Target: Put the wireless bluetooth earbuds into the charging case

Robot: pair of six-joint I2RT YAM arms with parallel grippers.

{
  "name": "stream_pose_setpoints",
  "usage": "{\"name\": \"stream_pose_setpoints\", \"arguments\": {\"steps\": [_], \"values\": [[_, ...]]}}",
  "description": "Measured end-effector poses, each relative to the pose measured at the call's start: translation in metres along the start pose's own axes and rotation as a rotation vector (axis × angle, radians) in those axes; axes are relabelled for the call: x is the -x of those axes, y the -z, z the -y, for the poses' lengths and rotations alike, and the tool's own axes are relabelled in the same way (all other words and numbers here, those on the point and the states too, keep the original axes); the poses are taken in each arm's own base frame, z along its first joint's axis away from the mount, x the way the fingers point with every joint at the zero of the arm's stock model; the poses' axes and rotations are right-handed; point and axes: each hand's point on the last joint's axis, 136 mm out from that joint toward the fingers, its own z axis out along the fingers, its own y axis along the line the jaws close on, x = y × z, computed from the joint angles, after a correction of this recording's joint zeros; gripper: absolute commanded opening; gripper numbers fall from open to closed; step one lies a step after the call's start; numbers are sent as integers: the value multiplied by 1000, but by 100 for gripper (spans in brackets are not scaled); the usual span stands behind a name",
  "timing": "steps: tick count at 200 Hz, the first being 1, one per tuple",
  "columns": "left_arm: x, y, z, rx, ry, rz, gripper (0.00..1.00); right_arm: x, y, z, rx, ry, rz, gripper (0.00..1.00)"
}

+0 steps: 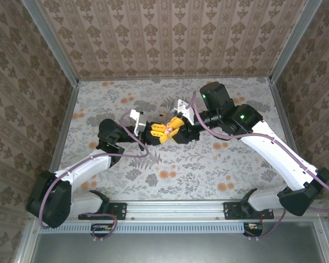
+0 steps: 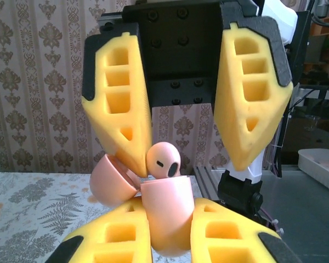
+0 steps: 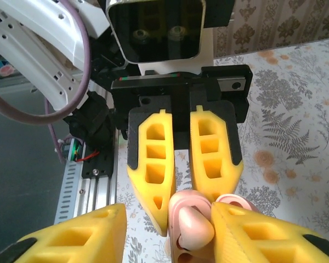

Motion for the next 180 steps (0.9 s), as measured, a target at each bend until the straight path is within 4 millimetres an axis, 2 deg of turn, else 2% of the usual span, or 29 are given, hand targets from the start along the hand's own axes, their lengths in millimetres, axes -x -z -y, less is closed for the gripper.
{"name": "stream_pose_setpoints", "arguments": {"steps": [24, 63, 133, 162, 180], "values": [[0, 1, -3, 28, -9, 5, 0, 4, 0, 0, 15, -27, 18, 59], [4, 3, -8, 81, -40, 19, 0, 14, 5, 3, 22, -104, 63, 67], [6, 6, -3, 86, -83, 25, 0, 35, 24, 24, -94, -211, 151, 67], [3, 7, -4, 95, -85, 24, 0, 35, 31, 32, -162, -256, 158, 64], [1, 11, -9, 134, -85, 23, 0, 30, 42, 40, -263, -302, 166, 64]]}}
